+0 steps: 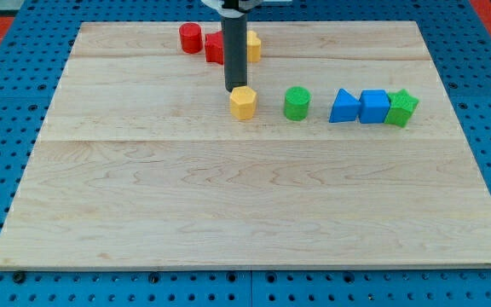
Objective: Push the red star to the left of the hexagon
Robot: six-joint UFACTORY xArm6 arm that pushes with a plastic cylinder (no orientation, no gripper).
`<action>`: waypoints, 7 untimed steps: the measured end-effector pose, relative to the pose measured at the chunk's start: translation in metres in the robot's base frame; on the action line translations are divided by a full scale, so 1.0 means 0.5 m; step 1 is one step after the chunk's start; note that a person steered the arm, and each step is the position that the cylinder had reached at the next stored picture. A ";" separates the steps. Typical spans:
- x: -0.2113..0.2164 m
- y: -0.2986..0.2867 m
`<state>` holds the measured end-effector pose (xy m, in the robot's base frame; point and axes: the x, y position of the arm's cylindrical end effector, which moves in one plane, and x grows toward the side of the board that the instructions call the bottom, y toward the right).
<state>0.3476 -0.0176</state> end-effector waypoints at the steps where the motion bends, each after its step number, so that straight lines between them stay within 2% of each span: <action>1: -0.068 0.059; 2: -0.161 0.162; 3: -0.229 0.133; 5: -0.207 -0.159; 6: -0.167 -0.257; 7: -0.178 -0.243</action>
<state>0.2586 -0.1392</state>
